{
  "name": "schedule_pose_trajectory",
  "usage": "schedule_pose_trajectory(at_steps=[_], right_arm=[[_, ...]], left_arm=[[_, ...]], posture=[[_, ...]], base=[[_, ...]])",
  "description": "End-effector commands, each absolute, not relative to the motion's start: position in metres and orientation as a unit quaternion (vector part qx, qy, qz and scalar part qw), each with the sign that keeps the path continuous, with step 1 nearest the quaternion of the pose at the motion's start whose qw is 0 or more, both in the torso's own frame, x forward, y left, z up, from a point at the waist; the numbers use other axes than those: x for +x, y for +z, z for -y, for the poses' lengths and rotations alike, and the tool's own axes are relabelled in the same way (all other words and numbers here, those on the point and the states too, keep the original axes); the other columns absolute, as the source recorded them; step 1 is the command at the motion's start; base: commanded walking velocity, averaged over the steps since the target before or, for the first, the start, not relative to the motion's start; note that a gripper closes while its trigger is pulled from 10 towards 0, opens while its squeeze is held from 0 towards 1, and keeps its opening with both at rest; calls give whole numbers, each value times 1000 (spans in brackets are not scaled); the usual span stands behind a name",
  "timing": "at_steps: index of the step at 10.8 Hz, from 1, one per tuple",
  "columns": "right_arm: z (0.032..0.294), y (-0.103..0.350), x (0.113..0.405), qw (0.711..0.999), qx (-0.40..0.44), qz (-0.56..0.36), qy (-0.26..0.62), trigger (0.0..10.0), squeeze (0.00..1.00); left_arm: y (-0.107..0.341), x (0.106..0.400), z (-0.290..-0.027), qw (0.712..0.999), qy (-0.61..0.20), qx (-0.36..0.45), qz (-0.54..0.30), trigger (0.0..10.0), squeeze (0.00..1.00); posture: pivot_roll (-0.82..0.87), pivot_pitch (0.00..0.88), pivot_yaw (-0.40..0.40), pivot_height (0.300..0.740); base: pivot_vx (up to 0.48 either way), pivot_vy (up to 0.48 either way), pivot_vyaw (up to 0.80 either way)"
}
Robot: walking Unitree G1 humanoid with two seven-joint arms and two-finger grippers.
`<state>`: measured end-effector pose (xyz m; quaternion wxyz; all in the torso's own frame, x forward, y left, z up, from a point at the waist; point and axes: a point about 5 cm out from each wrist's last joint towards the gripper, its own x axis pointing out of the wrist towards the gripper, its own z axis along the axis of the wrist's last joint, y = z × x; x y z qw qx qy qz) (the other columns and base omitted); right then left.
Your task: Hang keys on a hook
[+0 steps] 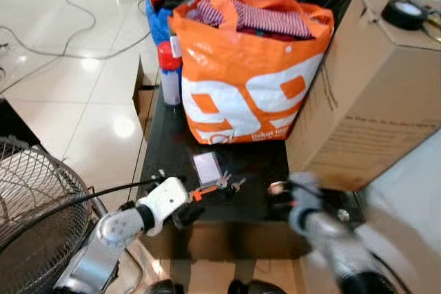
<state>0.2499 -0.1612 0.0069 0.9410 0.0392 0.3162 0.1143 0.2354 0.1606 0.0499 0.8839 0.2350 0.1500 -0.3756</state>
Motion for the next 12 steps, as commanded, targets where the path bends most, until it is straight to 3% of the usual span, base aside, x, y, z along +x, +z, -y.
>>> schedule_pose_trajectory(at_steps=[1,2,3,4,5,8,10,11,12], right_arm=[[164,27,251,952,48,-276,122,0,0],[167,39,248,958,50,-254,120,0,0],[173,68,237,965,55,-226,120,0,0],[176,67,227,947,-38,-273,167,0,0],[186,58,221,913,-200,-304,184,0,0],[196,58,214,865,-269,-366,213,0,0],[195,55,210,848,-278,-385,236,0,0],[204,51,205,791,-397,-388,256,0,0],[194,49,206,816,-330,-399,258,0,0]], left_arm=[[58,238,-159,896,-357,229,-128,10000,529],[62,240,-160,908,-335,223,-118,10000,529],[73,244,-162,939,-270,192,-95,10000,533],[73,240,-160,941,-265,185,-100,10000,537],[68,236,-160,938,-267,194,-109,10000,533],[62,234,-155,931,-272,209,-122,10000,537],[60,233,-149,913,-311,229,-128,10000,541],[58,232,-148,901,-337,236,-135,10000,541],[56,232,-149,886,-368,241,-148,10000,541]], posture=[[-21,20,-59,740],[-22,12,-61,740],[-33,7,-68,740],[-37,4,-78,740],[-41,6,-83,740],[-51,0,-94,740],[-60,0,-90,740],[-62,0,-91,740],[-58,0,-93,740]], base=[[0,0,0],[0,0,0],[0,0,0],[0,0,0],[0,0,0],[0,0,0],[0,0,0],[0,0,0],[0,0,0]])
